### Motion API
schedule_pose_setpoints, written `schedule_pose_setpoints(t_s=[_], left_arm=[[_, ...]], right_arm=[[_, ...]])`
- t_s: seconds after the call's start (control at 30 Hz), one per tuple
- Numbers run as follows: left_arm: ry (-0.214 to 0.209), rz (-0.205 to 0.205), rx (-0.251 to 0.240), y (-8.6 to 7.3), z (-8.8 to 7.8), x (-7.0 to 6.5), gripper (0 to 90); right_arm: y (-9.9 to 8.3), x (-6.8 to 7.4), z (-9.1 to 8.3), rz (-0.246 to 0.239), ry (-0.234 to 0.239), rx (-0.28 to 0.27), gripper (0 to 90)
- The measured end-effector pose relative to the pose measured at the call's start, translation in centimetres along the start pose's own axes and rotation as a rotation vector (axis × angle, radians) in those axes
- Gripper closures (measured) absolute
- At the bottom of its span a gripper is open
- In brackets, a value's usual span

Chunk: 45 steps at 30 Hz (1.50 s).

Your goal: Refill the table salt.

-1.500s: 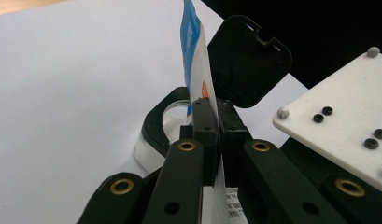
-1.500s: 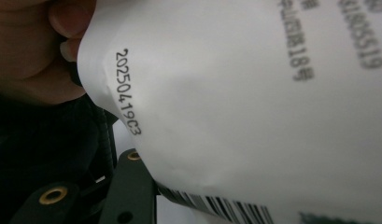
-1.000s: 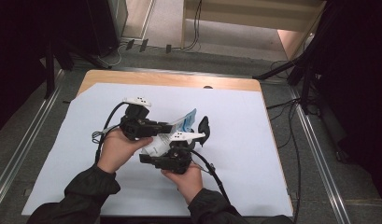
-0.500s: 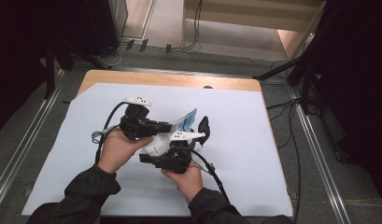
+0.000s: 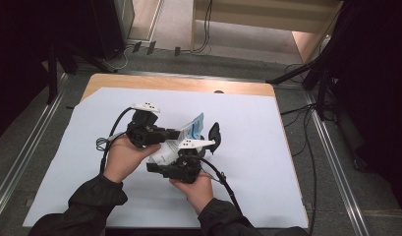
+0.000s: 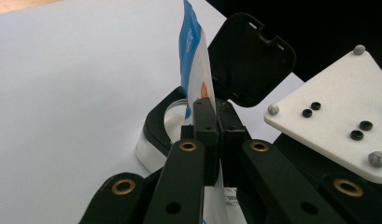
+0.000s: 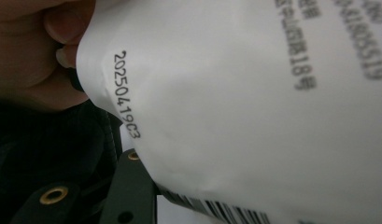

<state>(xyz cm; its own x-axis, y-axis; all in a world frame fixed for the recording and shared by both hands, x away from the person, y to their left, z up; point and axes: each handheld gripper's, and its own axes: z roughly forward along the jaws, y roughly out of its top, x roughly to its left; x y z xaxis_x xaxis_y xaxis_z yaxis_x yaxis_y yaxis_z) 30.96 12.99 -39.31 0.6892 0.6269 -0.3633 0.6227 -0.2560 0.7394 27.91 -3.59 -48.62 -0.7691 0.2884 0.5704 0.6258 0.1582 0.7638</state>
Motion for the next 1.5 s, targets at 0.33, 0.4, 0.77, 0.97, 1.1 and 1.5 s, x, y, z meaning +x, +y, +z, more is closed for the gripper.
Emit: schedule_pose_setpoints(t_s=[0.33, 0.4, 0.77, 0.97, 1.1, 1.5], left_arm=[[0.001, 0.011, 0.006, -0.04, 0.16, 0.06, 90.0], [-0.002, 0.01, 0.006, -0.03, 0.16, 0.07, 90.0], [-0.002, 0.003, -0.014, 0.03, 0.42, -0.03, 89.7], [0.001, 0.007, -0.016, 0.15, 0.47, -0.12, 89.6], [-0.002, 0.008, -0.016, 0.18, 0.48, -0.1, 89.6], [-0.011, 0.004, -0.024, 0.36, 0.47, -0.19, 89.6]], right_arm=[[0.0, 0.04, -0.06, 0.018, 0.007, -0.002, 62.6], [0.03, 0.02, -0.09, 0.016, 0.005, -0.003, 62.6], [0.09, -0.04, -0.13, 0.023, 0.003, -0.01, 62.6], [0.21, -0.1, -0.2, 0.026, 0.008, -0.017, 62.5], [0.25, -0.09, -0.21, 0.027, 0.01, -0.018, 62.5], [0.46, 0.08, -0.28, 0.02, 0.013, -0.021, 62.1]])
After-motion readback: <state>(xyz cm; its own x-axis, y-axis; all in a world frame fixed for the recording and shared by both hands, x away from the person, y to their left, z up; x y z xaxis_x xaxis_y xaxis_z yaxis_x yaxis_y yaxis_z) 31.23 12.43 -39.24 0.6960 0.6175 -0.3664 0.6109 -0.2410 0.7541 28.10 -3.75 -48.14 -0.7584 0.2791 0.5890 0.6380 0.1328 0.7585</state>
